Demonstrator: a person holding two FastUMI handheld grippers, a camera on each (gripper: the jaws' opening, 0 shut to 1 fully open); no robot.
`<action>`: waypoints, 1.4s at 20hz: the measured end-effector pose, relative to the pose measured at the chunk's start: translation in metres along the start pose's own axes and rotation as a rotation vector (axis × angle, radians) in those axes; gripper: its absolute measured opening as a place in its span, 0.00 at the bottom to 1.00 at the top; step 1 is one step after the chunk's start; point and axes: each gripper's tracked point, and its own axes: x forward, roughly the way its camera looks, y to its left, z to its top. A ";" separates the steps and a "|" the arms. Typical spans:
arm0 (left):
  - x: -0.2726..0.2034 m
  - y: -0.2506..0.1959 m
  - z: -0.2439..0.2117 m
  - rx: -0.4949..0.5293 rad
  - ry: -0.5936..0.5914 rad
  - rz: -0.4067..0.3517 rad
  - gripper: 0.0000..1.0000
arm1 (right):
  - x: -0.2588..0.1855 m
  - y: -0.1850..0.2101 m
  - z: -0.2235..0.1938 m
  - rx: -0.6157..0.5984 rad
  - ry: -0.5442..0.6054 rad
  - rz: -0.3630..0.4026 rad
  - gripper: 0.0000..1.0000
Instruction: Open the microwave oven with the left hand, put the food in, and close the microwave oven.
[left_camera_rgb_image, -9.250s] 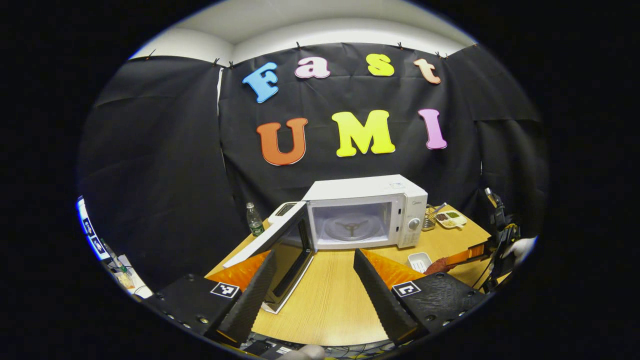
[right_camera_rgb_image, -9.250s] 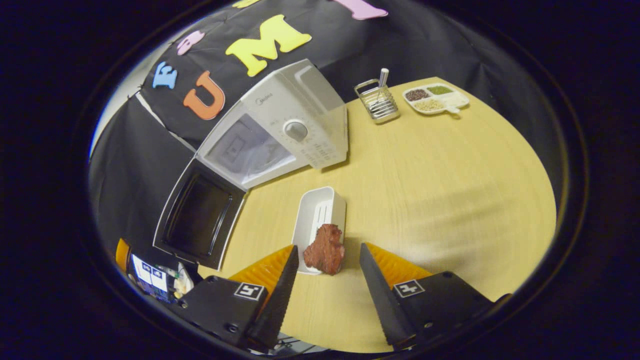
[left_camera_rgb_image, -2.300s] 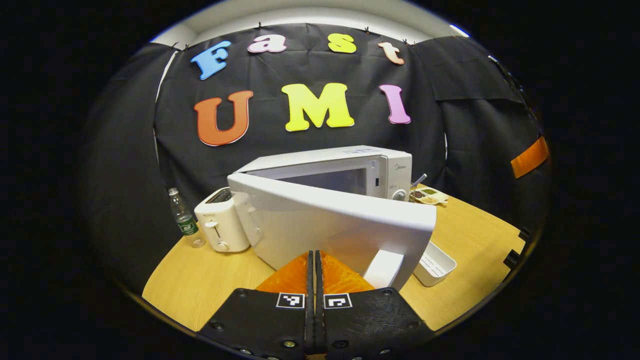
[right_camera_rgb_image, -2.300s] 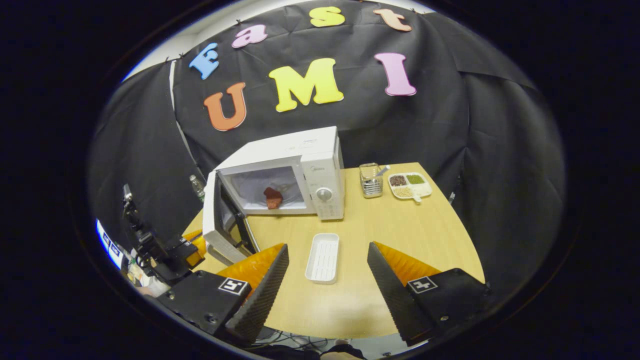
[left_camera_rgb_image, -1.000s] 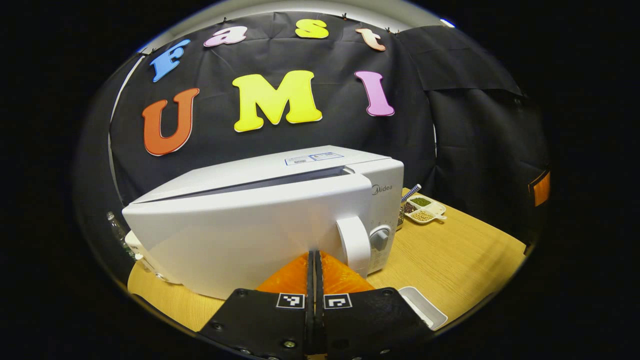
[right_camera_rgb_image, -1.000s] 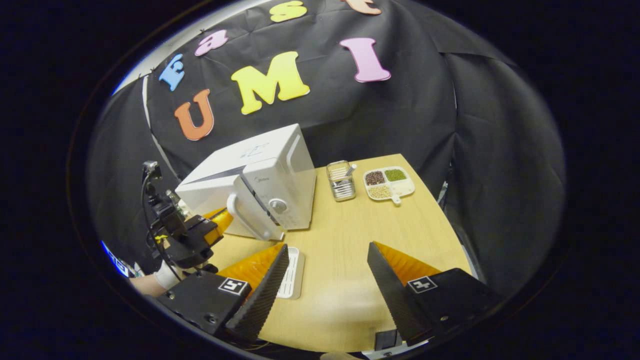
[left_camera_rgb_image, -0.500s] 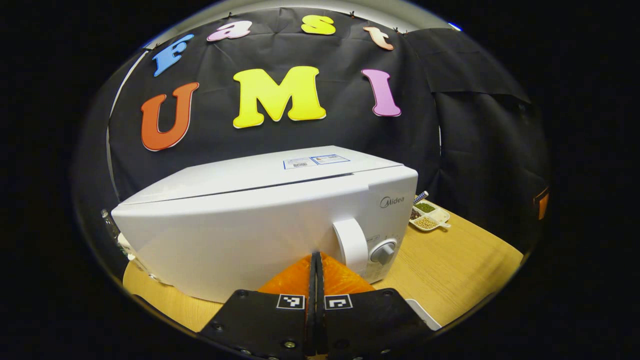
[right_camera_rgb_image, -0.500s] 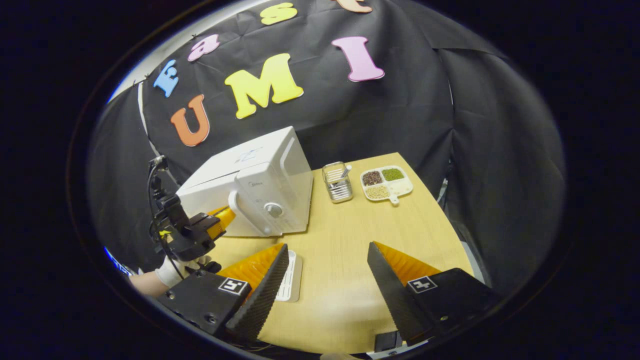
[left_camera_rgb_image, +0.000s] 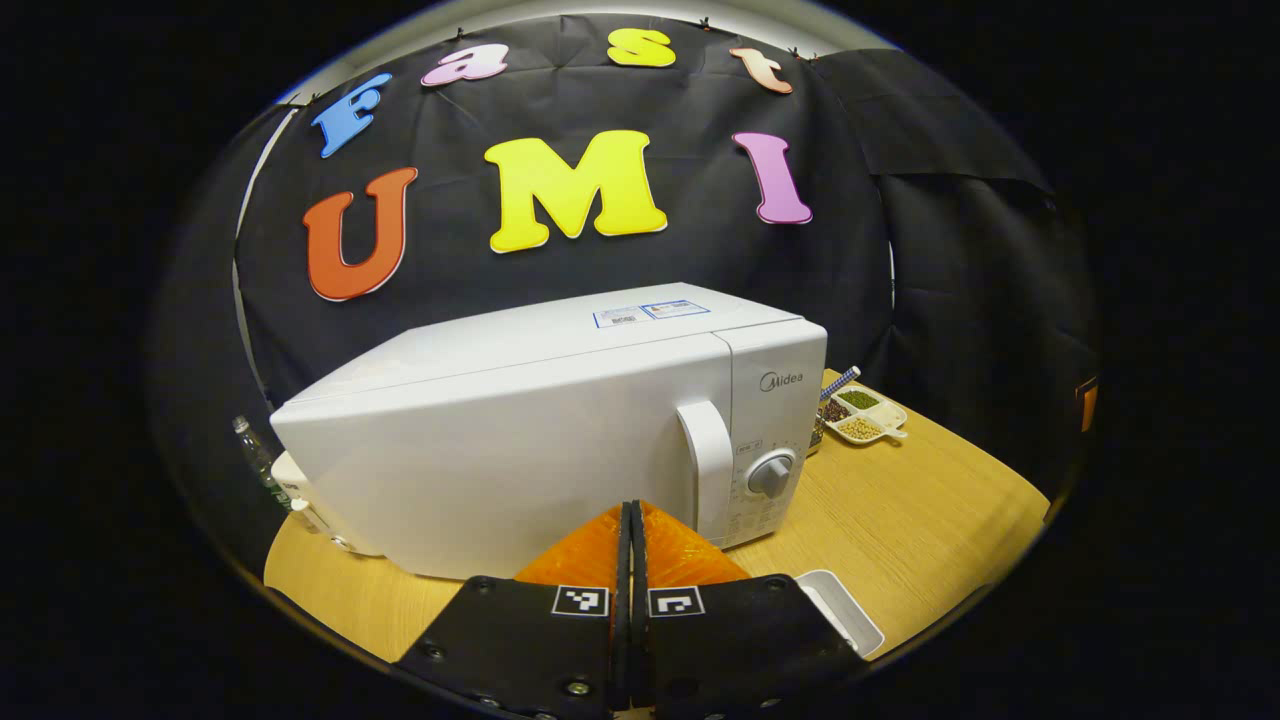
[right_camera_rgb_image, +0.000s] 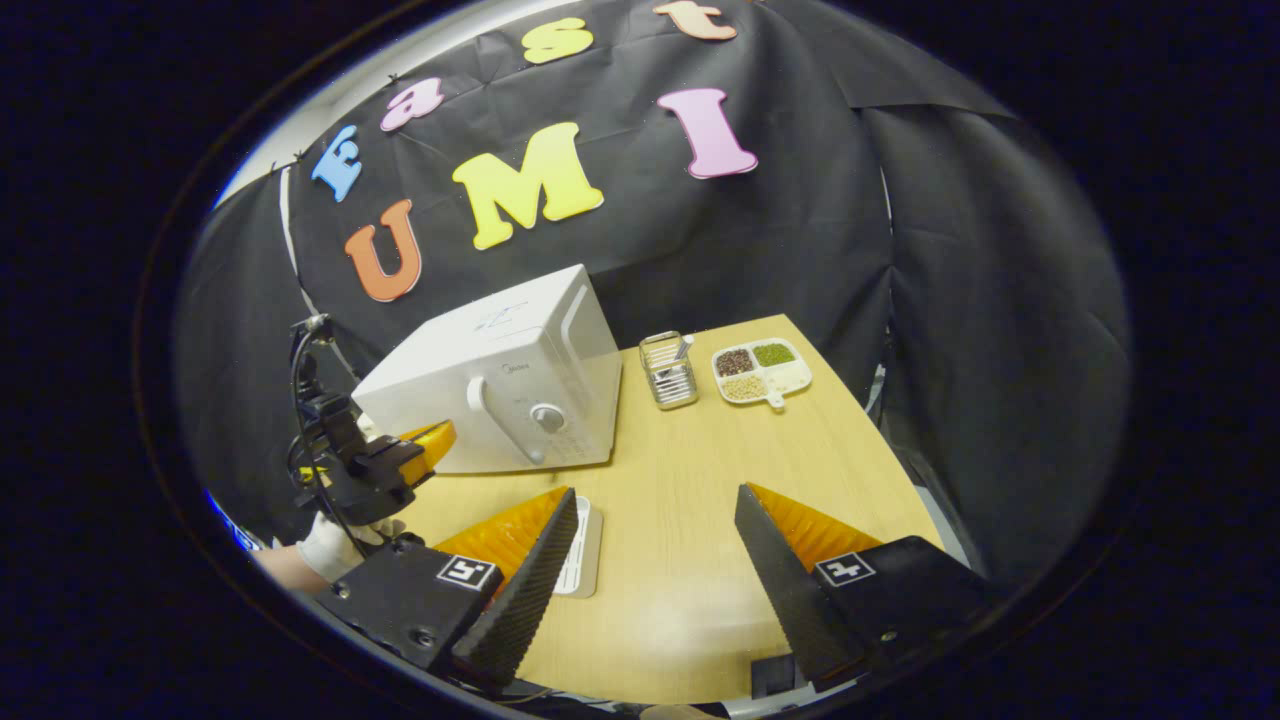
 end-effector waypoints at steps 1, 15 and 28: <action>-0.013 -0.001 -0.003 0.002 0.005 -0.014 0.20 | -0.009 0.002 -0.003 -0.011 -0.015 -0.013 1.00; -0.290 0.043 0.090 -0.052 -0.251 0.004 0.95 | -0.162 0.118 0.036 -0.167 -0.344 -0.055 1.00; -0.361 0.101 0.161 -0.180 -0.367 0.163 0.87 | -0.218 0.179 0.101 -0.236 -0.501 0.028 1.00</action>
